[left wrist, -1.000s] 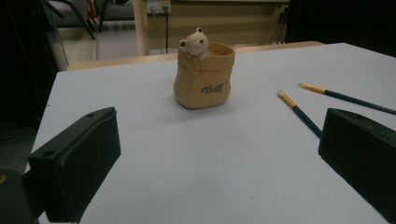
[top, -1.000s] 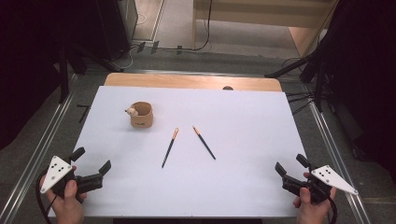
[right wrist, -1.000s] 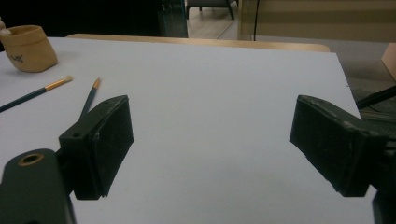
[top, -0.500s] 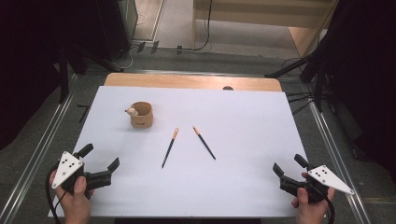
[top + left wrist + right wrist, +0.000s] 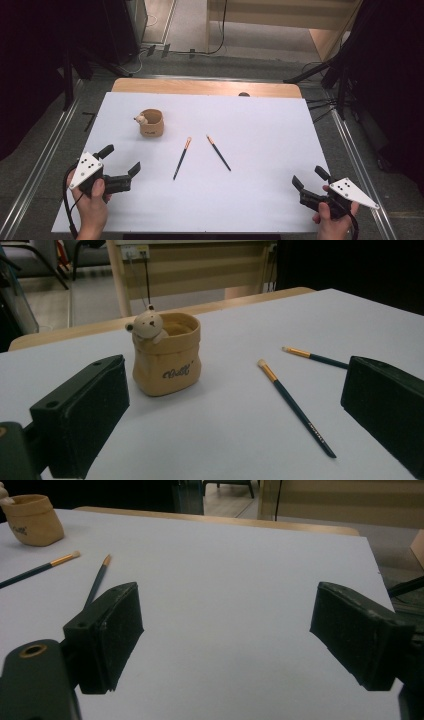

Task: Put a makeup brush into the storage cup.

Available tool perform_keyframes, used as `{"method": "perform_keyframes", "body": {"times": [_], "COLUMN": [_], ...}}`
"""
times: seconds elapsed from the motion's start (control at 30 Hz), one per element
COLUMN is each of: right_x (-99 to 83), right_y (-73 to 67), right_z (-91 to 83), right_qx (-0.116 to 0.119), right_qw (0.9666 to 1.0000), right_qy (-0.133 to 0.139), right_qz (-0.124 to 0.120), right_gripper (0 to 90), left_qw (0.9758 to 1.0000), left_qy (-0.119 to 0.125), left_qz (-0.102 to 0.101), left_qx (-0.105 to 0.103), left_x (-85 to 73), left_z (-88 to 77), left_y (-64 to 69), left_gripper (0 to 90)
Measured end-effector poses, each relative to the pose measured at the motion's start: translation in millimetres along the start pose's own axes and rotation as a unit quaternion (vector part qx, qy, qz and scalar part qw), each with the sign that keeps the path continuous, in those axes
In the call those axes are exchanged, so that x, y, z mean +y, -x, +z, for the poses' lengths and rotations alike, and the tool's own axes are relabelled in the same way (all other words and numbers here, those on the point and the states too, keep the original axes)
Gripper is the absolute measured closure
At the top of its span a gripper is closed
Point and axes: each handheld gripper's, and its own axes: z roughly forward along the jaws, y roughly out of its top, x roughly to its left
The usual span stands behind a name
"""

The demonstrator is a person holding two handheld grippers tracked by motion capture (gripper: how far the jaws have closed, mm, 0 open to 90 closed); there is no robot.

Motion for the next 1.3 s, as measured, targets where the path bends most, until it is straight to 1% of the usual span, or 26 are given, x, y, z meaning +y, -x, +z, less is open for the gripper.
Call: {"method": "perform_keyframes", "body": {"times": [0.07, 0.17, 0.23, 0.47, 0.77, 0.87, 1.03, 1.13, 1.2, 1.27, 1.3], "right_x": [-0.5, -1.2, -1.0, -1.1, -1.8, -2.1, -2.4, -2.4, -2.4, -2.4, -2.5], "right_y": [-0.1, -0.8, -0.9, -0.2, -1.4, -1.6, -1.9, -2.1, -2.1, -2.1, -2.0], "right_z": [0.7, 1.7, 1.8, 1.8, 1.9, 2.1, 2.9, 3.0, 3.0, 2.9, 3.0], "right_qx": [0.005, 0.006, 0.006, 0.006, 0.01, 0.01, 0.012, 0.012, 0.012, 0.012, 0.012], "right_qw": [1.0, 1.0, 1.0, 1.0, 0.9999, 0.9999, 0.9999, 0.9998, 0.9998, 0.9998, 0.9998], "right_qy": [0.0, -0.003, -0.003, -0.003, -0.005, -0.008, -0.01, -0.012, -0.012, -0.012, -0.013], "right_qz": [0.0, -0.001, -0.004, -0.003, -0.009, -0.009, -0.007, -0.008, -0.007, -0.007, -0.007], "right_gripper": [14.0, 14.0, 14.0, 14.1, 14.4, 14.4, 14.4, 14.5, 14.5, 14.6, 14.6], "left_qw": [1.0, 0.9999, 0.9999, 0.9997, 0.9993, 0.9992, 0.9988, 0.9978, 0.9973, 0.9965, 0.9959], "left_qy": [0.002, 0.004, 0.005, 0.004, -0.008, -0.011, -0.024, -0.036, -0.043, -0.058, -0.065], "left_qz": [0.004, 0.009, 0.01, 0.013, 0.018, 0.017, 0.016, 0.019, 0.018, 0.013, 0.01], "left_qx": [-0.002, -0.007, -0.01, -0.02, -0.031, -0.035, -0.04, -0.052, -0.056, -0.058, -0.063], "left_x": [3.4, 8.4, 11.5, 18.9, 23.9, 25.2, 26.2, 26.8, 27.1, 27.4, 27.4], "left_z": [3.5, 9.3, 13.9, 31.8, 51.7, 57.9, 69.5, 77.3, 82.5, 88.1, 90.9], "left_y": [1.6, 4.5, 6.5, 15.4, 23.6, 25.7, 30.4, 33.0, 34.8, 35.8, 35.9], "left_gripper": [0.0, 0.0, 0.0, 0.0, 0.0, 0.0, 0.0, 0.0, 0.0, 0.0, 0.0]}}
